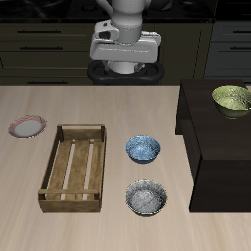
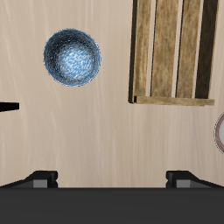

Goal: Place the blue bowl and the green bowl in the wooden tray

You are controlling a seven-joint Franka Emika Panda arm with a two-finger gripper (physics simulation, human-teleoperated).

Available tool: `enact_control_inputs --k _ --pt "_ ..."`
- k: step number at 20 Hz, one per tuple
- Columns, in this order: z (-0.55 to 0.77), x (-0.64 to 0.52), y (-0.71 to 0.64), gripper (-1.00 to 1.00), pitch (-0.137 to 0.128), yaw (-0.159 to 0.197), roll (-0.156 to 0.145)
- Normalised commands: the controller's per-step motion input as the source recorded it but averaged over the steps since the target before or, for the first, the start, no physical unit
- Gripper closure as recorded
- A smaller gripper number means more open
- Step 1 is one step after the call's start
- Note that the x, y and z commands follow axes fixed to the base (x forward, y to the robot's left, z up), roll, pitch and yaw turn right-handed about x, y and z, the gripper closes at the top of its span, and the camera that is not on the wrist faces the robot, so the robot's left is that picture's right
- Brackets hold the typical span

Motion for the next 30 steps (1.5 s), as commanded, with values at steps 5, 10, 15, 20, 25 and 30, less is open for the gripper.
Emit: enact_control_inputs --k 5,10,15,20,25,30 --pt "-0.04 0.24 0.09 -1.0 -0.012 0.012 -0.003" --pt "-0.11 0.25 0.12 -1.0 0.006 0.01 0.006" --pt "-0.08 0.26 0.07 -1.0 0.003 0.008 -0.004" --pt "-0.15 0.28 0.06 -1.0 -0.003 -0.003 0.005" --pt "-0.2 0.19 0.04 -1.0 0.012 0.007 -0.012" --pt "-0.18 0.13 -0.01 -1.0 0.008 -0.003 -0.012"
